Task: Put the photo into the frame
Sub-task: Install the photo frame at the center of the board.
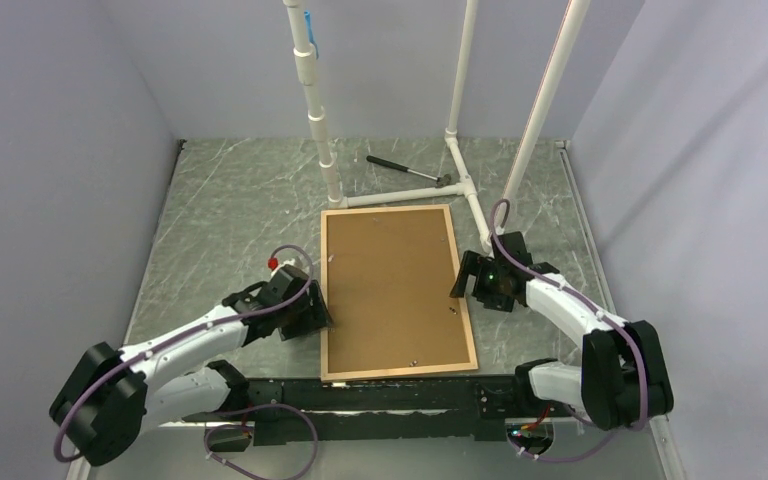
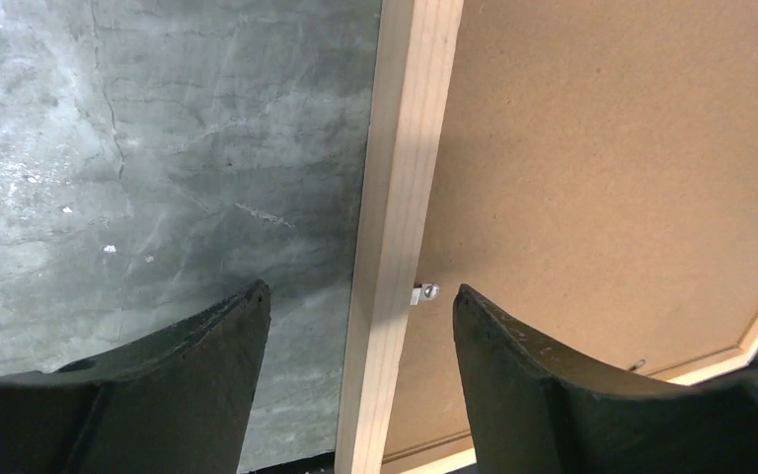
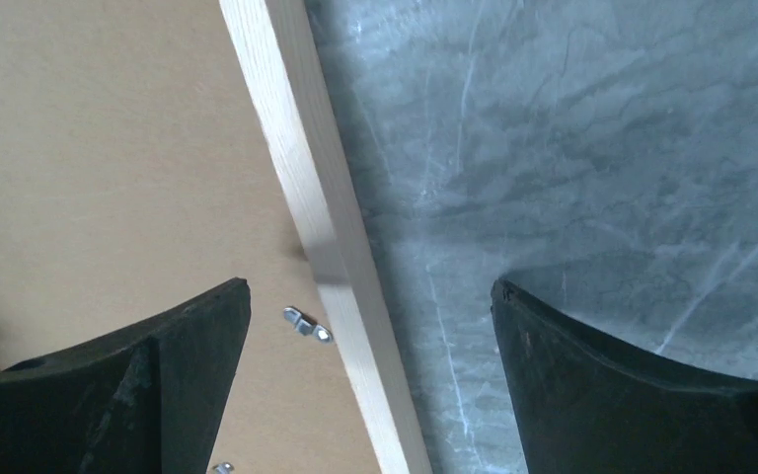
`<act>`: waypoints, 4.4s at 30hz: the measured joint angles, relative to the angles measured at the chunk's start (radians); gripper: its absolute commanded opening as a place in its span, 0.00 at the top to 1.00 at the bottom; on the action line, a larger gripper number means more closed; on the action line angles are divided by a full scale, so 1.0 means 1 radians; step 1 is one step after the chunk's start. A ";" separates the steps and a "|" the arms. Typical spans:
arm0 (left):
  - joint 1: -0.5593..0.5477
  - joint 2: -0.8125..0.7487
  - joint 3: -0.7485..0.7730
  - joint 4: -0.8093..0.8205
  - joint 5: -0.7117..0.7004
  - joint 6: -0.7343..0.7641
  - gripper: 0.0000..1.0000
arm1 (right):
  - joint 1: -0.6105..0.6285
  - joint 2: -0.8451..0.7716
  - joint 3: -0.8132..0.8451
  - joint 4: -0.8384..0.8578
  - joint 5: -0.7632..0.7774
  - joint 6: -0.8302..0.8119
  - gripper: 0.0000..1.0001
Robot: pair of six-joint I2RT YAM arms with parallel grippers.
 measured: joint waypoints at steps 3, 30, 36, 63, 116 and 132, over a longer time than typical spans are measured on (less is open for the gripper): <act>0.040 -0.057 -0.040 0.025 0.041 0.000 0.26 | 0.007 0.054 0.018 0.021 -0.018 -0.005 0.04; 0.090 -0.015 -0.040 0.085 0.137 0.025 0.25 | 0.336 0.104 0.098 -0.109 0.114 -0.020 0.28; 0.090 -0.006 -0.035 0.084 0.138 0.028 0.25 | 0.372 0.113 0.099 -0.149 0.153 -0.016 0.38; 0.090 -0.007 -0.035 0.083 0.137 0.030 0.25 | 0.383 0.188 0.190 -0.237 0.252 0.021 0.35; 0.103 0.036 0.010 0.034 0.110 0.080 0.27 | 0.248 0.185 0.168 -0.093 0.062 0.023 0.21; 0.090 -0.057 0.020 -0.056 0.134 0.130 0.31 | 0.239 0.117 0.151 -0.110 -0.126 0.010 0.21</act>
